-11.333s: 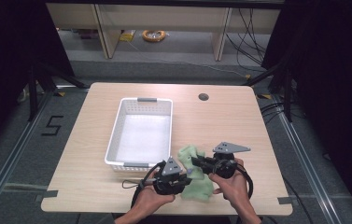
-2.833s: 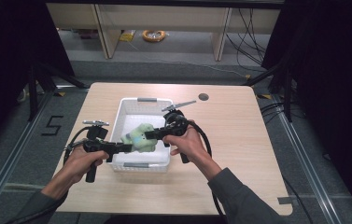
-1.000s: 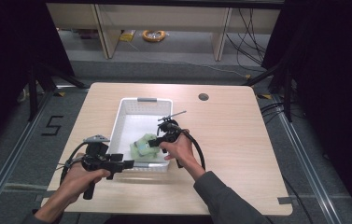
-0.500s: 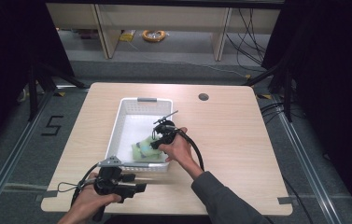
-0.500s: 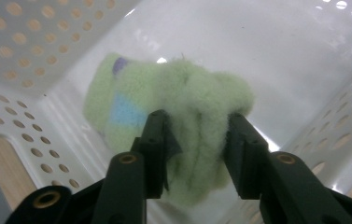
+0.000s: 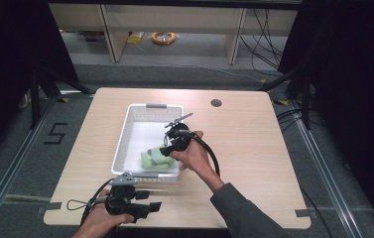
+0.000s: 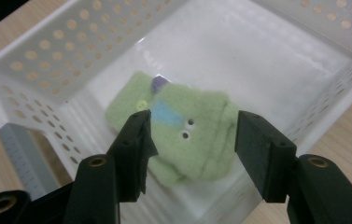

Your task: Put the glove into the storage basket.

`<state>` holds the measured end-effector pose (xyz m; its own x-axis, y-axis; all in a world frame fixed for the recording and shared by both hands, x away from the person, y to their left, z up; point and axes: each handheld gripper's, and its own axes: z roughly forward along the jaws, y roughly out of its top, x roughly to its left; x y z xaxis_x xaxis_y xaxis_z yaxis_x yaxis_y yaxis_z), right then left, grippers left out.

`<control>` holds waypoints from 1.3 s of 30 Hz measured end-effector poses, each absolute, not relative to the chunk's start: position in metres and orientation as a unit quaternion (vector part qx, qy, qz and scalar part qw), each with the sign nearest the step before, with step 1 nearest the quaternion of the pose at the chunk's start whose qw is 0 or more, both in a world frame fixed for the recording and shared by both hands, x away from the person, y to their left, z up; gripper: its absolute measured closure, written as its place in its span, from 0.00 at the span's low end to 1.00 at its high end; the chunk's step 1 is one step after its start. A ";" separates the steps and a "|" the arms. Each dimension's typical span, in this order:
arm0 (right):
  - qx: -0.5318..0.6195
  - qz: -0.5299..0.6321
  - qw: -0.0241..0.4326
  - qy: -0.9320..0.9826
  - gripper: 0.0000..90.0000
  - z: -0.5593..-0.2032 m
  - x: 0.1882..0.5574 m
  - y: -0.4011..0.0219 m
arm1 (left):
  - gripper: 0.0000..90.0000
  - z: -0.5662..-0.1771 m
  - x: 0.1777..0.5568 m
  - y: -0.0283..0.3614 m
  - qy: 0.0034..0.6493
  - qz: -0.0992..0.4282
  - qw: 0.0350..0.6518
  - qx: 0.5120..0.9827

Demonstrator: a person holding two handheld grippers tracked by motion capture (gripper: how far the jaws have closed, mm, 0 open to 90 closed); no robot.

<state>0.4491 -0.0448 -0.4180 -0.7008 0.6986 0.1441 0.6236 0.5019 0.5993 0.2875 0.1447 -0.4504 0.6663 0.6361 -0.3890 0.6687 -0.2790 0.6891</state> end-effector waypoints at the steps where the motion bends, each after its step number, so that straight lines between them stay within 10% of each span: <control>1: 0.382 0.321 0.058 0.865 0.52 -0.418 0.449 -0.045 | 0.40 -0.450 0.288 0.145 0.408 -0.019 0.440 0.799; 39: 0.365 0.444 0.041 0.817 0.37 -0.417 0.380 -0.155 | 0.19 -0.484 0.287 0.137 0.408 0.032 0.456 0.790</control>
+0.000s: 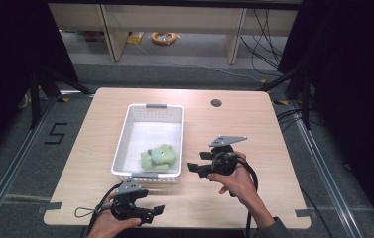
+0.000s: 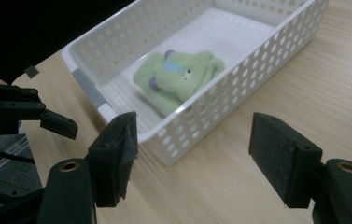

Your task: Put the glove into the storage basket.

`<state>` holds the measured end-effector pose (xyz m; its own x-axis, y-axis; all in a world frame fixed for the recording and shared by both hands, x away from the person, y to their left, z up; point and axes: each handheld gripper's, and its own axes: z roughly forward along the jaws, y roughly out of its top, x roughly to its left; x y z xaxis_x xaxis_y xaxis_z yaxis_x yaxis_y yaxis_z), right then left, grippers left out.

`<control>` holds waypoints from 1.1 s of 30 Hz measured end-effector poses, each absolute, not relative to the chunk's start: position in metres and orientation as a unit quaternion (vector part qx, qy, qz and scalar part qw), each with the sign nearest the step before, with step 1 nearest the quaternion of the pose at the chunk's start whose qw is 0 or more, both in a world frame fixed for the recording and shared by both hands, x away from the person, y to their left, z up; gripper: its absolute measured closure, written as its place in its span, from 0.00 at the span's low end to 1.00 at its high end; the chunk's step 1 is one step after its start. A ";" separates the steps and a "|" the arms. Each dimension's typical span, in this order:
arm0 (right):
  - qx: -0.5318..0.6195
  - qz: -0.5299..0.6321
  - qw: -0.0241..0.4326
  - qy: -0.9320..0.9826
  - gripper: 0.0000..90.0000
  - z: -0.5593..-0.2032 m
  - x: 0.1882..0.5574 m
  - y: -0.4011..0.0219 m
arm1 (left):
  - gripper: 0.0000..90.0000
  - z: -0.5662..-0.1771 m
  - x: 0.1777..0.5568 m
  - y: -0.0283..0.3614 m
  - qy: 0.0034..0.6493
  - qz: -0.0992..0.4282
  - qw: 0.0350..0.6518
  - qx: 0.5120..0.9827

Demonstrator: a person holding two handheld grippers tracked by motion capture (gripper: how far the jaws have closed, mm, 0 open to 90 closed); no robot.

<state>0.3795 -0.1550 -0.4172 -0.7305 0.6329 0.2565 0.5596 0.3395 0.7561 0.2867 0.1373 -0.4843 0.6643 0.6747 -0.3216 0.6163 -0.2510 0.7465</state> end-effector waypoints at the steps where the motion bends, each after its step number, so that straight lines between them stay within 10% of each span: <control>1: 0.370 0.443 0.042 0.816 0.37 -0.417 0.378 -0.158 | 0.18 -0.485 0.287 0.138 0.406 0.033 0.453 0.793; 33: 0.408 0.459 0.017 0.789 0.28 -0.453 0.340 -0.215 | 0.18 -0.492 0.283 0.141 0.407 0.033 0.453 0.793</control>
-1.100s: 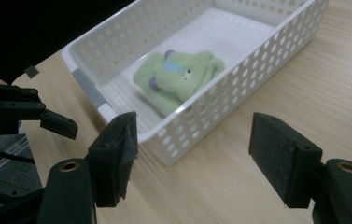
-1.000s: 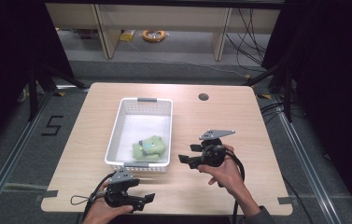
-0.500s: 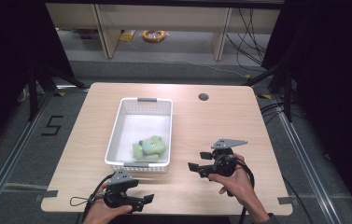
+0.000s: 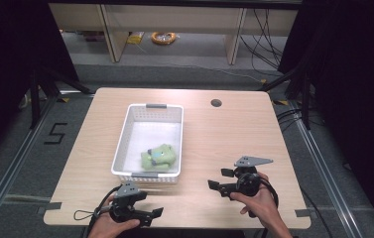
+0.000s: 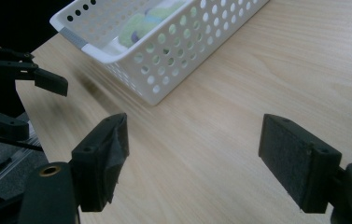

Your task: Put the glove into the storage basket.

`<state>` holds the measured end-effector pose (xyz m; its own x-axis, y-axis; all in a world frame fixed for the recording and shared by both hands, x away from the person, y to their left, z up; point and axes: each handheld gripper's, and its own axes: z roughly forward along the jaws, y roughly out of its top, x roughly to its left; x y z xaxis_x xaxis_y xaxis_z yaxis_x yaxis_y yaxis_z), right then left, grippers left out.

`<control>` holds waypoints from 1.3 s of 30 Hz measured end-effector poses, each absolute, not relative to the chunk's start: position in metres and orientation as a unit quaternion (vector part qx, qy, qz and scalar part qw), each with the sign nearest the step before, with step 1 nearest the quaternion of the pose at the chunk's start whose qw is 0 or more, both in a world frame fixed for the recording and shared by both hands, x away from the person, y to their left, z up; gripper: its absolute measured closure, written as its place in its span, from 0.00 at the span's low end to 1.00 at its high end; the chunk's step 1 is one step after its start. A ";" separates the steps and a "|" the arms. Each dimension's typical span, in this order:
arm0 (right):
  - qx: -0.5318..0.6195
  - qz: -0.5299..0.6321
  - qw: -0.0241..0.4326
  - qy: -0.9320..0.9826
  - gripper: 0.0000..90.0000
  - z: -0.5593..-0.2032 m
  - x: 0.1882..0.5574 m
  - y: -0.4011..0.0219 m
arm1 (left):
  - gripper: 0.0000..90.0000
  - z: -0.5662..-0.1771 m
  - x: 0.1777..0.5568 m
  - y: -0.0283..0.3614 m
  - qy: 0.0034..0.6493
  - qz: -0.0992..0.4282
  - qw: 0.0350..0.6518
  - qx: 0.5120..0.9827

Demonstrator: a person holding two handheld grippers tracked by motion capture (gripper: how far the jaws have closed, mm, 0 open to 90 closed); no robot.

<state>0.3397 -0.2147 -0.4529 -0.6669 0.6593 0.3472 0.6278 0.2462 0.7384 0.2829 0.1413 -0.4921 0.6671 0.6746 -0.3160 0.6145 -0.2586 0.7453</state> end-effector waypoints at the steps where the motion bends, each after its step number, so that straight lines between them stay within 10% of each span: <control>1: 0.408 0.459 0.017 0.789 0.28 -0.453 0.340 -0.215 | 0.18 -0.492 0.283 0.141 0.407 0.033 0.453 0.793; 39: 0.404 0.455 0.029 0.793 0.23 -0.480 0.299 -0.248 | 0.18 -0.500 0.272 0.133 0.384 0.030 0.435 0.814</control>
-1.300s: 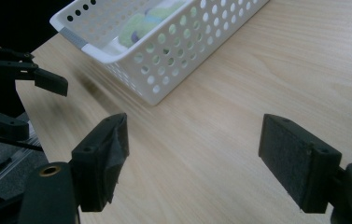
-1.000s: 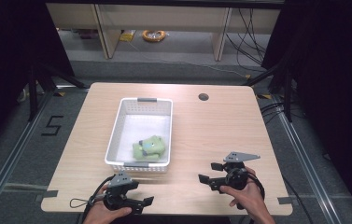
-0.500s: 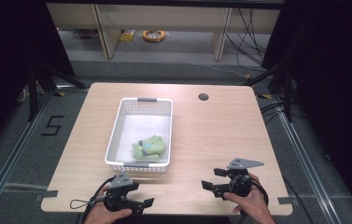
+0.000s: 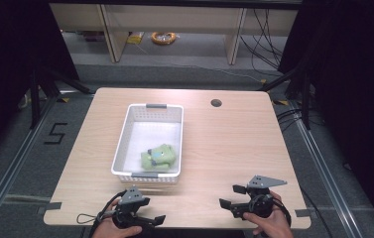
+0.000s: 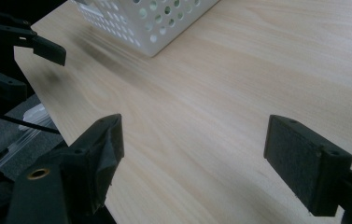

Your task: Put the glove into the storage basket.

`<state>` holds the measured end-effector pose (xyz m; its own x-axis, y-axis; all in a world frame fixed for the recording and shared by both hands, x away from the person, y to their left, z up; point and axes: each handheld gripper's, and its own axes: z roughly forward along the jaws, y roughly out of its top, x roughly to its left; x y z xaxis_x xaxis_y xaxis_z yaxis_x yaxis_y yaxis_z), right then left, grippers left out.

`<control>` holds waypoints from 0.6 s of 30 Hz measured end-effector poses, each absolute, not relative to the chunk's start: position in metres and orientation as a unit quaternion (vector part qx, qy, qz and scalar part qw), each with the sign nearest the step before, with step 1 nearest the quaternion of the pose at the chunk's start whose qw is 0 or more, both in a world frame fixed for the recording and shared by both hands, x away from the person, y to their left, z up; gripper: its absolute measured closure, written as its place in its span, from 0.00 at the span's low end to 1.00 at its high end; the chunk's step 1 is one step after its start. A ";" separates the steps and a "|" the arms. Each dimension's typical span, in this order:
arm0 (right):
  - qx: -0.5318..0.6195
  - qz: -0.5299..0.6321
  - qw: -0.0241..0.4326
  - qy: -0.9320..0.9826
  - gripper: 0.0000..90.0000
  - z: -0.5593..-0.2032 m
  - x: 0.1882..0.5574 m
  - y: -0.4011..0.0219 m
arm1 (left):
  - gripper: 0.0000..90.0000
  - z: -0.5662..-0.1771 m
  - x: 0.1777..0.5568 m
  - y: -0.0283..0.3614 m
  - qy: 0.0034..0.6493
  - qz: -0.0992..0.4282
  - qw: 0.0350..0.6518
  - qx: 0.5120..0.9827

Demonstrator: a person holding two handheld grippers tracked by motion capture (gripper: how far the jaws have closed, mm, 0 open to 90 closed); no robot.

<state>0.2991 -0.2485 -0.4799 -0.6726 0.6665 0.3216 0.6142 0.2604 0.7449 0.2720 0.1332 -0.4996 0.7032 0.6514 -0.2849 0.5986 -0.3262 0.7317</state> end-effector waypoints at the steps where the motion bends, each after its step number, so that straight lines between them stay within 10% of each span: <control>1: 0.410 0.451 0.028 0.792 0.22 -0.481 0.294 -0.249 | 0.18 -0.500 0.271 0.132 0.381 0.030 0.437 0.814; 18: 0.377 0.418 0.073 0.823 0.18 -0.492 0.273 -0.258 | 0.18 -0.504 0.265 0.128 0.363 0.044 0.421 0.830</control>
<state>0.2729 -0.2581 -0.4917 -0.7044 0.6826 0.1949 0.5602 0.3659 0.7432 0.2653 0.1280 -0.5038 0.7323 0.6400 -0.2327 0.5654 -0.3811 0.7315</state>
